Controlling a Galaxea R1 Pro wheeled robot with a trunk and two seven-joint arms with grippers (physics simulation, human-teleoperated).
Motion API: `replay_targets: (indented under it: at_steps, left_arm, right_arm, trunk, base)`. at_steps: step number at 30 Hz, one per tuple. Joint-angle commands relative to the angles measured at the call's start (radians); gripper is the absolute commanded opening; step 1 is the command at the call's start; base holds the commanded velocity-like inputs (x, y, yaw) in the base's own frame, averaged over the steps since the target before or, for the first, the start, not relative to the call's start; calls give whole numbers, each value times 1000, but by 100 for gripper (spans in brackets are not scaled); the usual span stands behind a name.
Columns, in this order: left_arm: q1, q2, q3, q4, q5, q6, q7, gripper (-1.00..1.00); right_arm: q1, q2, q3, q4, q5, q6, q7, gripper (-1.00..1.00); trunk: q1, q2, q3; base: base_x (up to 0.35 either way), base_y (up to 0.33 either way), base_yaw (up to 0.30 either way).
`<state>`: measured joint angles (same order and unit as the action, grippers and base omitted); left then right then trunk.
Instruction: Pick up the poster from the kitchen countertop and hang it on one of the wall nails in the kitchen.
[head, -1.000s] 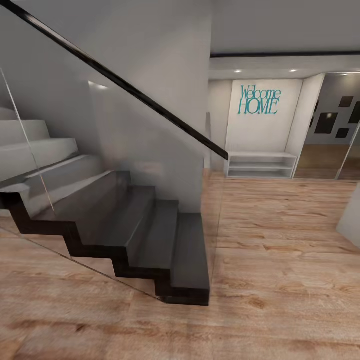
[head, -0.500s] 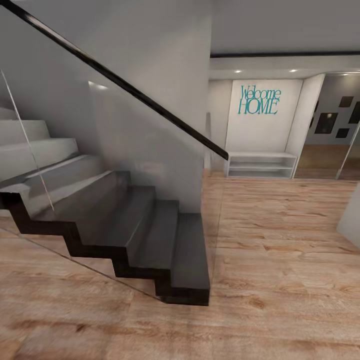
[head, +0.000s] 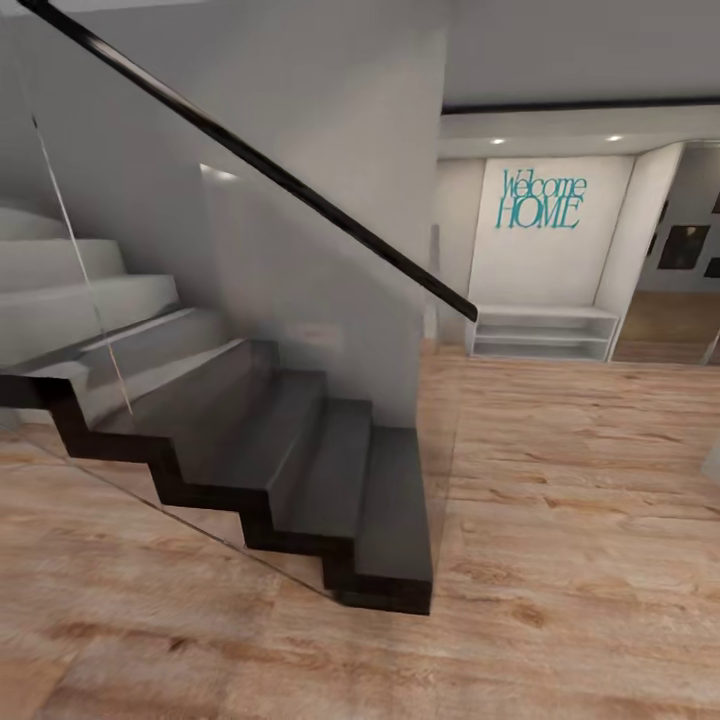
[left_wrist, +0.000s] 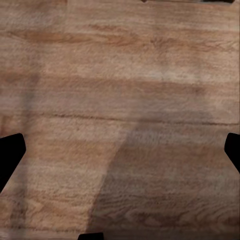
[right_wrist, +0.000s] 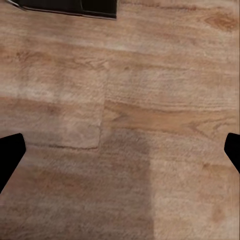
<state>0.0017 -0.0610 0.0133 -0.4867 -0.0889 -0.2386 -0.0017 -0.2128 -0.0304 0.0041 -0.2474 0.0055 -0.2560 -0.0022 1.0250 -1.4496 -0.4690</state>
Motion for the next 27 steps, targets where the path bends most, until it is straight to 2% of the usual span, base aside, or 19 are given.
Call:
replay_targets:
  at_steps: [1,6,18,27]
  left_arm:
    - [0,0,2,-1,-10,-2,0,100]
    - [0,-2,0,0,-12,-1,-1,100]
    - [0,-3,-1,2,-13,-1,-1,100]
    - [0,-2,-1,2,-12,-1,-1,100]
  right_arm:
    - [0,0,1,1,1,-3,0,100]
    - [0,0,1,1,1,-3,-1,100]
    - [3,-4,2,3,5,-3,1,100]
    - [3,-1,2,4,7,-4,-2,100]
  trunk:
    - [0,0,-1]
    - [0,0,-1]
    - [0,0,-1]
    - [0,0,-1]
  base:
    - [0,-101,268]
    - [0,-212,207]
    - [-25,-279,19]
    - [-21,-51,225]
